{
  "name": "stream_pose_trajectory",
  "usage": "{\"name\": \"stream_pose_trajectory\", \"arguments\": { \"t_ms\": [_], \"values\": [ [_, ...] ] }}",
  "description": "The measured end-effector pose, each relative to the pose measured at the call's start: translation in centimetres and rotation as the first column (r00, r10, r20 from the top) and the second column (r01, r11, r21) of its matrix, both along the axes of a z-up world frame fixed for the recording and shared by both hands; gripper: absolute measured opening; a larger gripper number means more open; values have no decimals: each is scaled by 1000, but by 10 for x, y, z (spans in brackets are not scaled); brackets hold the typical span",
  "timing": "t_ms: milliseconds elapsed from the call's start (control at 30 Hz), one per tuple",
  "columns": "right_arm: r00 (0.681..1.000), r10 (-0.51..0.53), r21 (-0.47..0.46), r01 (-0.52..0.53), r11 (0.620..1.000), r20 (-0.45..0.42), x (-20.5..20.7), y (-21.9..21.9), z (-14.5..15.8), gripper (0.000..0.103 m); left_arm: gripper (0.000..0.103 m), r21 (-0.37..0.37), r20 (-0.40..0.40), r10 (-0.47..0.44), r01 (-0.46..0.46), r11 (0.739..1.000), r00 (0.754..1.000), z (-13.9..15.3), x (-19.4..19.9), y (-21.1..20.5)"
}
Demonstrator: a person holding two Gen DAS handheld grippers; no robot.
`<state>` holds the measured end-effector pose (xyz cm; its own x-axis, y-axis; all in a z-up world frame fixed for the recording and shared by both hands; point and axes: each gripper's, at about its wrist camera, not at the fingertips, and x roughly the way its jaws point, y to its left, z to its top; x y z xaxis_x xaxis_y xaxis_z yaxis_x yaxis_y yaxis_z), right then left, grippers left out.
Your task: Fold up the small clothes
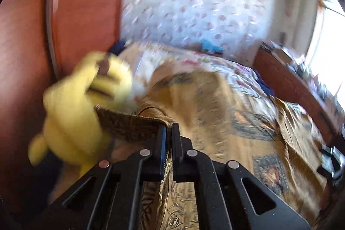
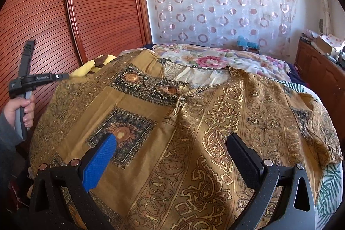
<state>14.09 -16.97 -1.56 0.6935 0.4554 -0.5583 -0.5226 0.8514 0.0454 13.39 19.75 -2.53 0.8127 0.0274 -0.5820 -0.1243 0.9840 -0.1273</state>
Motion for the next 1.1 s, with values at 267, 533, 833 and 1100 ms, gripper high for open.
{"name": "stream_pose_trajectory", "arguments": {
  "t_ms": [267,533,833,1100],
  "values": [
    [999,-32,14,31,999,12,-6,-8,6,102,5,108,-108,-285,297,949,952,9,4,-89],
    [999,-43,4,43,999,22,-14,-6,3,102,53,-12,-54,-348,348,938,936,20,-18,-80],
    [999,-36,-14,36,999,0,-11,-1,-1,102,81,21,-10,-199,199,980,980,33,-28,-51],
    [1000,-16,-21,16,1000,0,-4,1,3,102,70,-43,-156,-54,48,998,986,-29,-5,-5]
  ]
}}
